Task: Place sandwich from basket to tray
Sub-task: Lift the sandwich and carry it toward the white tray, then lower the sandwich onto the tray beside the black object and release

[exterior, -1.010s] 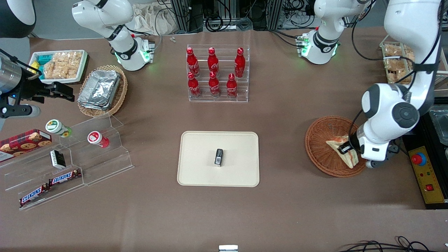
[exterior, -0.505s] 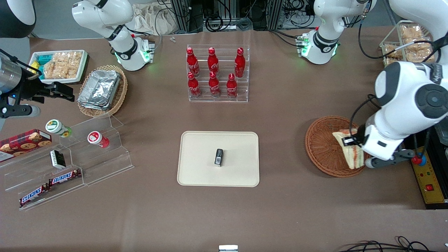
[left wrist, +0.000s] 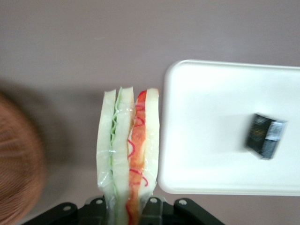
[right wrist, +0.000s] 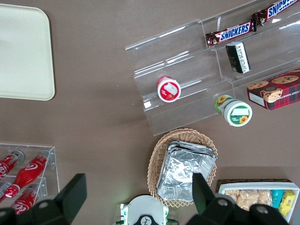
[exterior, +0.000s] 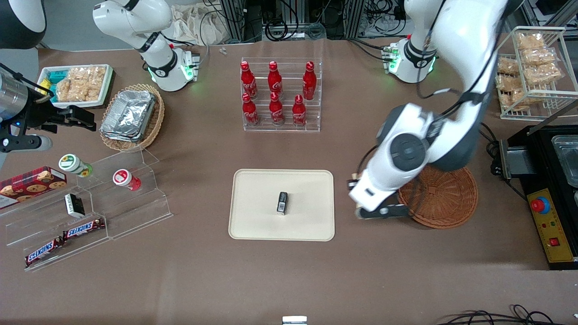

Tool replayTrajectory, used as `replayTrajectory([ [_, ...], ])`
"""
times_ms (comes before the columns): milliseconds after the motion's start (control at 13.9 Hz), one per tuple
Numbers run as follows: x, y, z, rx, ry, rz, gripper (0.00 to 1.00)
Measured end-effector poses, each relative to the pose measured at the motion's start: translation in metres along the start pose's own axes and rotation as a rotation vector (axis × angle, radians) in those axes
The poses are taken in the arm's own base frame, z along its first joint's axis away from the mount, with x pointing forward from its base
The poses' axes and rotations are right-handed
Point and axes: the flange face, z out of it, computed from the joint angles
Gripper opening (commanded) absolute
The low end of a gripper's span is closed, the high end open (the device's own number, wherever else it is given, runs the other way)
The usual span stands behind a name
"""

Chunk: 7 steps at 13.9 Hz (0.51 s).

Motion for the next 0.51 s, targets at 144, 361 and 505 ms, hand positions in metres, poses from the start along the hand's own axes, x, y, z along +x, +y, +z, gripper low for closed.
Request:
replayTrajectory([
  [144,0.014,0.034,0.044,-0.044,0.02,0.022,0.0],
  [361,0.019,0.061,0.099,-0.057,0.028,0.042,0.01],
  [505,0.016,0.069,0.118,-0.053,0.021,0.053,0.03],
])
